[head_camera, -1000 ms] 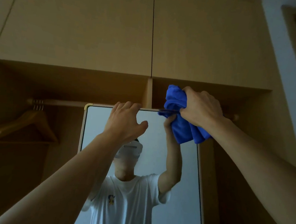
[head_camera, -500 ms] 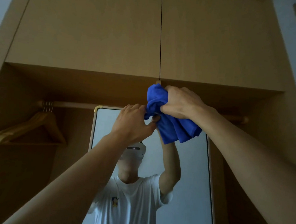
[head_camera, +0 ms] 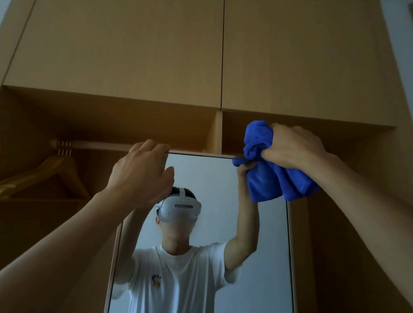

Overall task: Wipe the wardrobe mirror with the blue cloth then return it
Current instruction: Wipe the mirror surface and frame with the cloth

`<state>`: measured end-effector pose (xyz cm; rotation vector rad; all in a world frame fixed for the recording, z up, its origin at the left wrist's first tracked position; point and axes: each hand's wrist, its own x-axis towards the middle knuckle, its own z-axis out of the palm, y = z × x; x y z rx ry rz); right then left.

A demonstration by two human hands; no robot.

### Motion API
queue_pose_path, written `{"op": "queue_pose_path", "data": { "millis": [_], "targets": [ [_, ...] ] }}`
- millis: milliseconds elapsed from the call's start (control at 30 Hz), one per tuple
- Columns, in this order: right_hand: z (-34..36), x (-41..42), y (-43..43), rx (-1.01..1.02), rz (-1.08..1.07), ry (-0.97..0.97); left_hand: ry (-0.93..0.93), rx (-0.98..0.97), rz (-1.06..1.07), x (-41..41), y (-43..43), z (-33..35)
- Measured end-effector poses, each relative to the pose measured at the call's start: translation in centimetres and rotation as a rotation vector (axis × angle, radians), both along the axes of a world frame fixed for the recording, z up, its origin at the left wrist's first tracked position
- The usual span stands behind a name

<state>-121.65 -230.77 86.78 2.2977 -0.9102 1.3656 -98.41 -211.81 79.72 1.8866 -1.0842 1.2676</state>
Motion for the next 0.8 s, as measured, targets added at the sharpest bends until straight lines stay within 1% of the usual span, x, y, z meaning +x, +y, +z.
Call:
{"op": "queue_pose_path", "data": {
  "millis": [133,300,467,667,800],
  "targets": [
    [0.6,1.6,1.1,0.024,0.049,0.042,-0.013,0.003,0.022,-0.1,0.1,0.2],
    [1.3,4.6,3.7,0.027,0.158,0.081,0.048,-0.039,-0.009,0.1,0.6,0.1],
    [1.5,7.2,7.1,-0.012,0.202,0.109,0.066,0.009,0.001,0.1,0.9,-0.1],
    [1.1,9.0,9.5,-0.060,0.368,0.119,0.102,-0.053,-0.100,0.5,1.9,-0.3],
    [0.4,8.1,8.7,-0.087,0.390,0.107,0.188,-0.081,-0.144,0.5,2.1,-0.5]
  ]
}}
